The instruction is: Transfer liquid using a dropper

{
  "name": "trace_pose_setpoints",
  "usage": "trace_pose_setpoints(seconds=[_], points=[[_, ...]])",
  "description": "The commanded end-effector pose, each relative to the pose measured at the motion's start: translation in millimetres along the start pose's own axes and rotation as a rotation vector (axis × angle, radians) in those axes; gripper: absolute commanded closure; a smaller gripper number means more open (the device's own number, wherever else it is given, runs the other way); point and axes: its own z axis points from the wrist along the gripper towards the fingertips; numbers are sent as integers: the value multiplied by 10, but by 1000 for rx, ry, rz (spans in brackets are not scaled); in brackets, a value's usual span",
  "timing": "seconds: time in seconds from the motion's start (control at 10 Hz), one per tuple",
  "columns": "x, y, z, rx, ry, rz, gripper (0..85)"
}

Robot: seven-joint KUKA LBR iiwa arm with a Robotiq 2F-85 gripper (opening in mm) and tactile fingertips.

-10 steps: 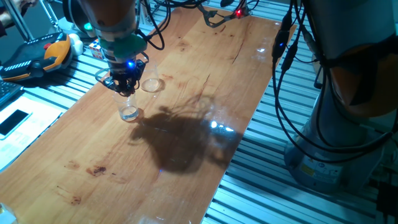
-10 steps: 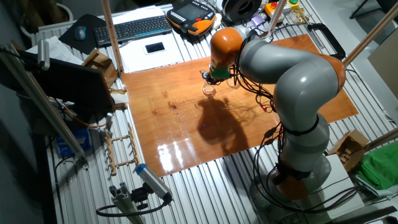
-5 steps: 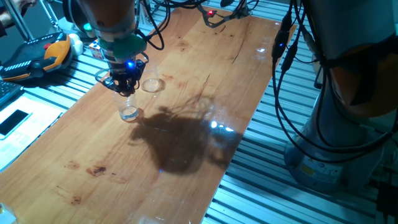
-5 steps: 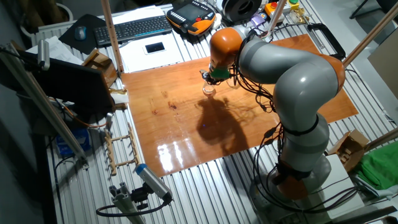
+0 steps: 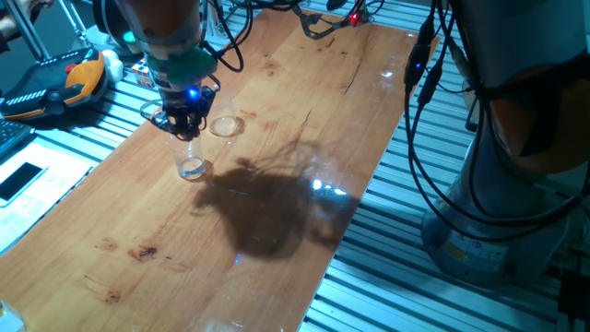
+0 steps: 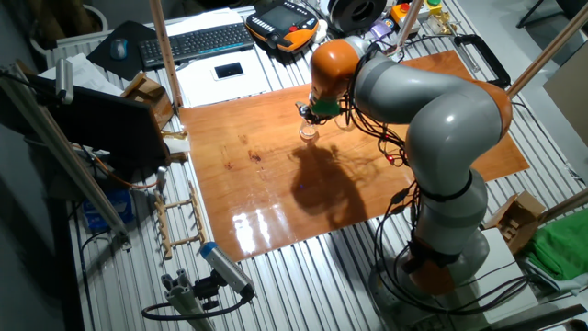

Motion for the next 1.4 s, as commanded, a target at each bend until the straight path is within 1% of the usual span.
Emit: trace_pose_setpoints(seconds=[0.0, 0.3, 0.4, 0.6, 0.8, 1.0, 1.2, 1.3], points=[[-18, 2, -96, 1, 4, 6, 840], [-25, -7, -380, 12, 12, 19, 840], [-28, -27, -454, 14, 12, 23, 840], [-22, -86, -557, 11, 15, 29, 840], [-11, -192, -668, 0, 16, 38, 840], [-4, -273, -721, 10, -1, 37, 840], [-17, -358, -718, 17, -4, 36, 840], [-23, -405, -692, 20, -5, 35, 840]])
